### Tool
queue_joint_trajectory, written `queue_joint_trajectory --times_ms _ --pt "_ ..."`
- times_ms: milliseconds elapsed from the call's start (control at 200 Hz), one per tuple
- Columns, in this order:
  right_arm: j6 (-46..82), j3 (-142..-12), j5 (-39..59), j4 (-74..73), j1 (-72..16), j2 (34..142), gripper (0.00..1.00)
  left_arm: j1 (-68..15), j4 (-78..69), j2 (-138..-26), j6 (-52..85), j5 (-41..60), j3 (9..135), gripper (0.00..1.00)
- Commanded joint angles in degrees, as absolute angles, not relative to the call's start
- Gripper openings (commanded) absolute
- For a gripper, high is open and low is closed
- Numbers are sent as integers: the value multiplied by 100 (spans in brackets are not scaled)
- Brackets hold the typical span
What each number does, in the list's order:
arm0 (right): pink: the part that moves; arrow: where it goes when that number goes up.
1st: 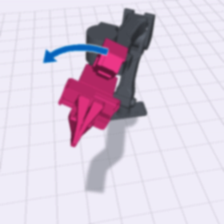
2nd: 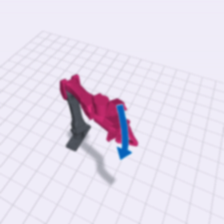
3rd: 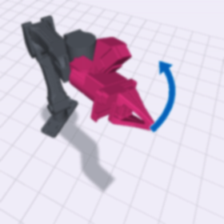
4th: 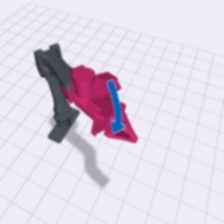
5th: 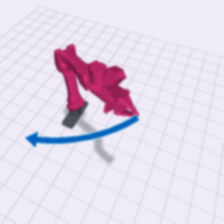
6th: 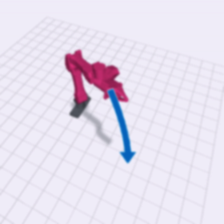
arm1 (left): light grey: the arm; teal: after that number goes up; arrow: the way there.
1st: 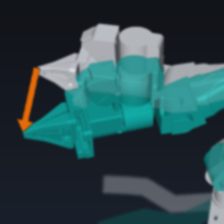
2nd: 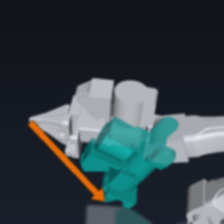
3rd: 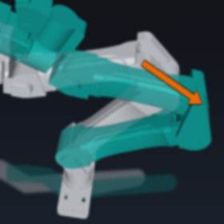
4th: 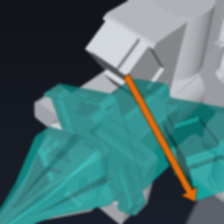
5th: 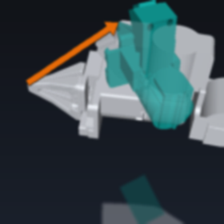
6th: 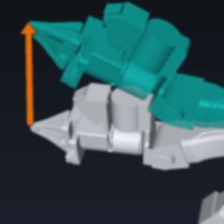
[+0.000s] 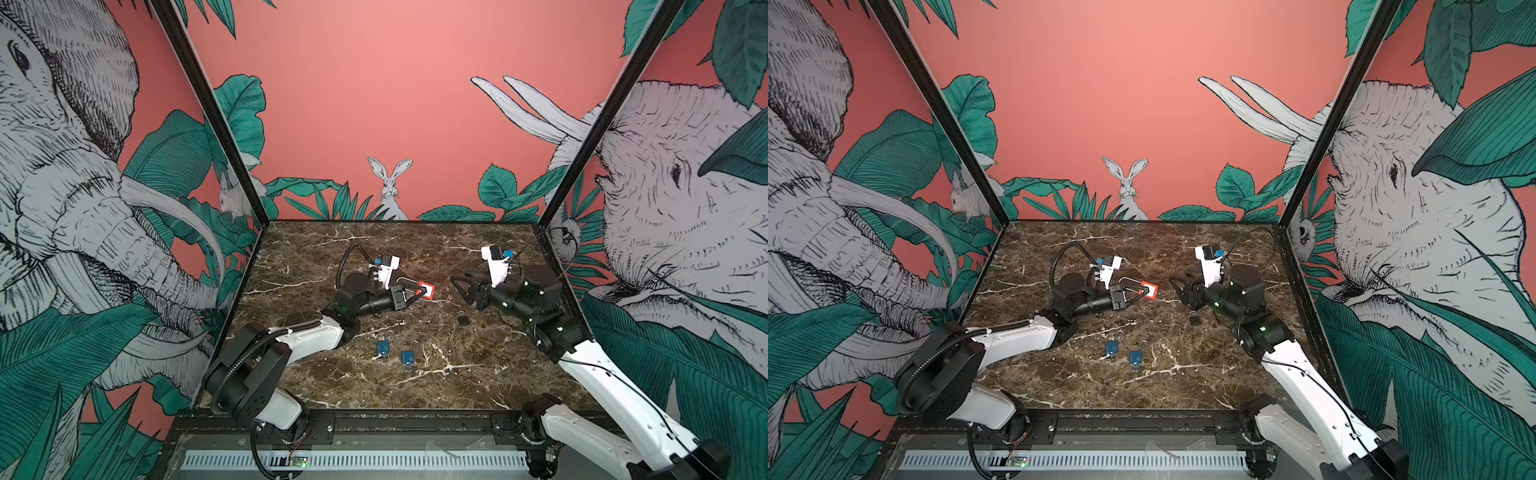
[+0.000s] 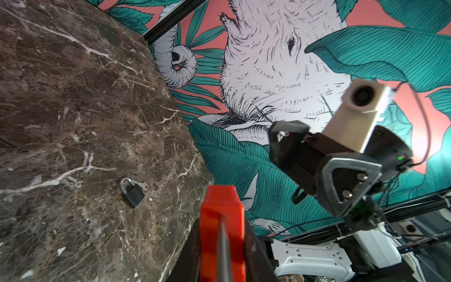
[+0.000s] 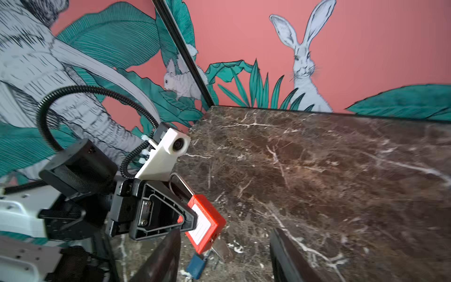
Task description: Lock with the key
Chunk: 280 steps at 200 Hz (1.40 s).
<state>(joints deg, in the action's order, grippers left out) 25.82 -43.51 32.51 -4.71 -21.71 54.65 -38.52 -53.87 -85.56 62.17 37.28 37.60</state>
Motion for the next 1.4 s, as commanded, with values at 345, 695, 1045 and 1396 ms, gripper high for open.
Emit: queue_joint_trajectory --times_ms 345,695,1045,1396 --pt "4932 -4000 5040 -3630 -1846 6349 59 -3828 -7718 -8882 7502 3823 3812 0" --pt "4679 -4017 4911 -2871 -2008 6404 50 -3832 -8040 -9018 7672 3852 3924 0" --pt "5058 -4016 4963 -3467 -2308 6805 47 -3831 -8036 -9008 7691 3918 3964 0" --pt "5115 -3968 4902 -3636 -2473 6941 41 -3833 -8004 -8993 7667 3938 3973 0"
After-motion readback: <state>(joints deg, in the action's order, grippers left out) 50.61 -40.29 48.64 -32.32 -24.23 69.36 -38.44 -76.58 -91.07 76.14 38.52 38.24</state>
